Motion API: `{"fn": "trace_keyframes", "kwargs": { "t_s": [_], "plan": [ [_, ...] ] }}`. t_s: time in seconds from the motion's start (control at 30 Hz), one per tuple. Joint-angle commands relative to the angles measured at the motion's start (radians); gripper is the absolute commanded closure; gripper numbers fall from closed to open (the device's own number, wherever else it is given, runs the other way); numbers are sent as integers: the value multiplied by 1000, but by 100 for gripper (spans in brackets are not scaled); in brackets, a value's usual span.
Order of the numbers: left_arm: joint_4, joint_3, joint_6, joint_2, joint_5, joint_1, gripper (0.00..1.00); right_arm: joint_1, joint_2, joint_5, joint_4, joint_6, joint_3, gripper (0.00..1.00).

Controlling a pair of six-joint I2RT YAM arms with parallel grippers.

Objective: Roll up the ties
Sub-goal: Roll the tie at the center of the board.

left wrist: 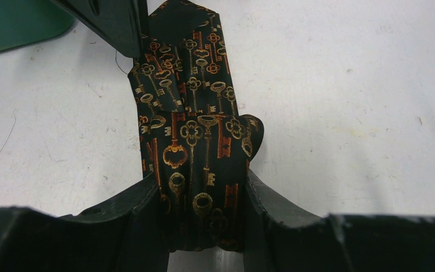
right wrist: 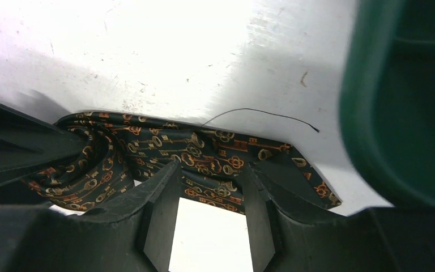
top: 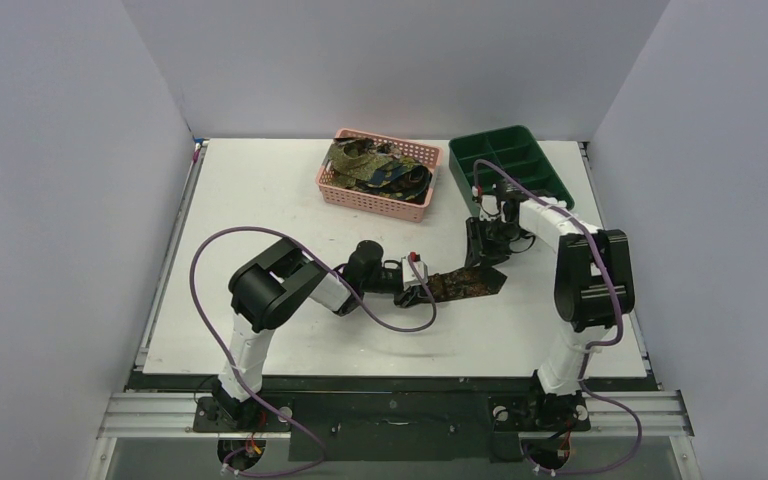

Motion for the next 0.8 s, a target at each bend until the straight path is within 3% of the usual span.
{"fn": "trace_keyframes", "kwargs": {
  "t_s": [0.0,0.5,0.57,0.77],
  "plan": [
    [-146,-36,8,5,14,-2,92,24,35,-8,38,3,22,60],
    [-162,-20,13,10,15,2,91,80,92,34,53,-44,-17,63],
    [-164,-18,13,11,16,3,91,88,79,29,53,-46,-20,69],
    [-173,-18,18,8,13,8,91,96,16,12,29,-44,-11,100]
  ]
}}
